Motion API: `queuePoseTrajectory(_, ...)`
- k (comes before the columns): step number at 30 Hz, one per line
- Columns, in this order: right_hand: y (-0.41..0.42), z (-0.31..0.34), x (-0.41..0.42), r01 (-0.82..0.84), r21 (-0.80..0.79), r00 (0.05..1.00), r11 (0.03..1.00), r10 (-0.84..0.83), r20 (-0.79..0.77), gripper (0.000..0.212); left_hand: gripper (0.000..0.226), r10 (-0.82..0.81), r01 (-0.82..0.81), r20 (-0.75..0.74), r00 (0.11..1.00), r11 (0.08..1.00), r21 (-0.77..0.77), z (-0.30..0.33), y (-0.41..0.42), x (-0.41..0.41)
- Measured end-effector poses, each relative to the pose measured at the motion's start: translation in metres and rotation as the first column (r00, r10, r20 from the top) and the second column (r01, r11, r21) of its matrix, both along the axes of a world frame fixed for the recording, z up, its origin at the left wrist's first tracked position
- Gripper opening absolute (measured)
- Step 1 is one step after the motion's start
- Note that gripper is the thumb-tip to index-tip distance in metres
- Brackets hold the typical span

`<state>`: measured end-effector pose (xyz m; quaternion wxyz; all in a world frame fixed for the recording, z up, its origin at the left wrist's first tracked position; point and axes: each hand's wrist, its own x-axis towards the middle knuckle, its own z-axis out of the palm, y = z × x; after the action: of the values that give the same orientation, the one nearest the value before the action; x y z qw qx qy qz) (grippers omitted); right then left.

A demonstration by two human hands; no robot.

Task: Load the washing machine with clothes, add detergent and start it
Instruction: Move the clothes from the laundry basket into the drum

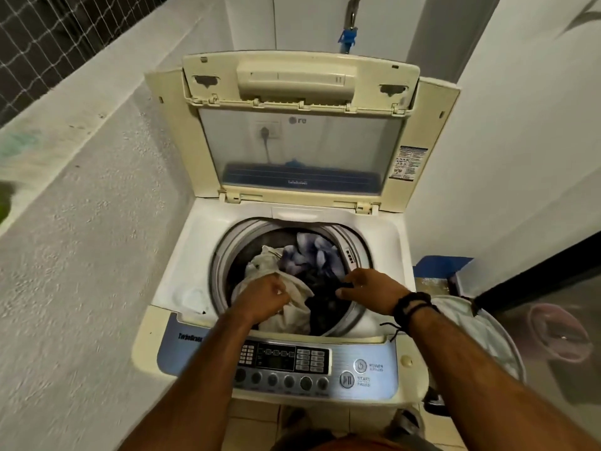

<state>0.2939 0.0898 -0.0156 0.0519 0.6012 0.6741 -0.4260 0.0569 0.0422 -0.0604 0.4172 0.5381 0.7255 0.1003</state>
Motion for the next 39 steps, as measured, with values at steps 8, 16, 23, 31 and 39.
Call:
queuePoseTrajectory(8, -0.001, -0.012, 0.029, 0.163, 0.108, 0.983, 0.981, -0.153, -0.098, 0.038, 0.023, -0.09, 0.088, 0.013, 0.996, 0.99, 0.106, 0.011, 0.019, 0.059)
queuePoseTrajectory(16, 0.002, -0.004, 0.132, 0.49, 0.276, 0.861, 0.827, -0.411, -0.299, 0.021, 0.02, -0.277, 0.259, 0.04, 0.96, 0.934, 0.248, 0.03, 0.054, 0.182)
queuePoseTrajectory(23, 0.002, -0.025, 0.249, 0.728, 0.213, 0.673, 0.652, -0.62, -0.403, 0.013, 0.02, -0.369, 0.34, 0.122, 0.921, 0.917, 0.206, 0.024, 0.071, 0.305)
queuePoseTrajectory(31, -0.005, -0.151, 0.346, 0.859, -0.129, 0.438, 0.495, -0.842, -0.315, 0.011, 0.019, -0.363, 0.378, 0.189, 0.912, 0.924, -0.052, -0.083, 0.09, 0.41)
queuePoseTrajectory(39, -0.013, -0.377, 0.385, 0.86, -0.383, 0.304, 0.338, -0.941, -0.148, 0.011, 0.024, -0.277, 0.321, 0.163, 0.947, 0.843, -0.431, -0.322, 0.076, 0.463)
